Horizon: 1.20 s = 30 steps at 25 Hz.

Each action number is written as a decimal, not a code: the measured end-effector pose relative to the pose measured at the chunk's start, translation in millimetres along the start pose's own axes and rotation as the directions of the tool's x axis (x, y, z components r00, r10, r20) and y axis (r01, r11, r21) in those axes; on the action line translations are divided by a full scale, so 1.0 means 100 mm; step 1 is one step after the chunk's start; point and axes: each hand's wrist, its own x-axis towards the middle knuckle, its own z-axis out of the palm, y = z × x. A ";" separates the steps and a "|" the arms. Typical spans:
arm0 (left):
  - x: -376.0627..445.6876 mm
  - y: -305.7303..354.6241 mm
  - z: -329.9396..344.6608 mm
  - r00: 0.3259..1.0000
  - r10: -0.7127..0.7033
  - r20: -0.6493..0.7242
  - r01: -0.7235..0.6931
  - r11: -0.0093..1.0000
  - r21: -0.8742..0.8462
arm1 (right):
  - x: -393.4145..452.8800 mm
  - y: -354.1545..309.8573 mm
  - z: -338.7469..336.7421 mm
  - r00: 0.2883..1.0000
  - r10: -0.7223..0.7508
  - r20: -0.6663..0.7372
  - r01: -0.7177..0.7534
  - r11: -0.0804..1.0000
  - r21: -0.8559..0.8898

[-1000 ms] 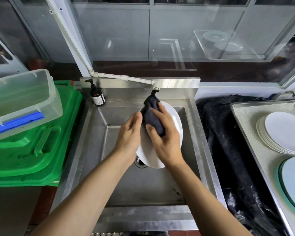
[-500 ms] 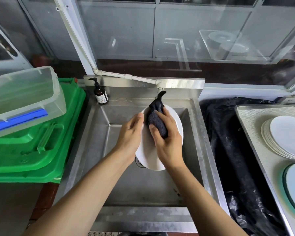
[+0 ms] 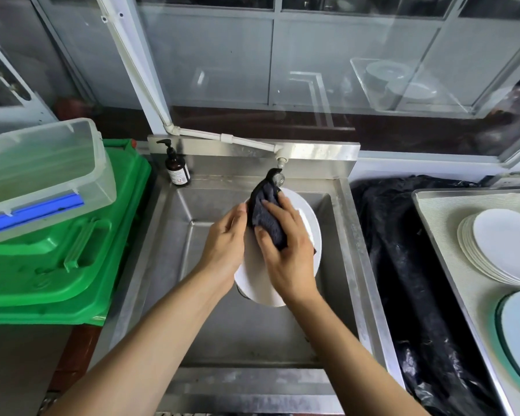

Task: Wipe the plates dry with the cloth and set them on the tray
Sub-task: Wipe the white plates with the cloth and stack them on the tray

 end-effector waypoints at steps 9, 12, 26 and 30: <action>0.04 0.05 -0.08 0.990 -0.090 -0.106 0.087 0.996 -0.030 | -0.14 0.38 -0.28 0.992 0.081 -0.094 -0.098 0.978 -0.184; 0.11 0.06 -0.08 0.982 -0.121 -0.148 0.112 0.991 -0.066 | -0.42 0.38 -0.28 0.997 0.060 -0.058 -0.070 0.976 -0.204; 0.22 0.32 -0.02 0.934 -0.328 -0.140 0.298 0.933 -0.200 | -0.47 0.18 -0.31 0.971 -0.235 0.052 0.239 0.907 -0.346; 0.21 0.27 -0.04 0.939 -0.342 -0.038 0.332 0.930 -0.160 | -0.38 0.11 -0.42 0.993 0.117 0.018 -0.118 0.971 0.210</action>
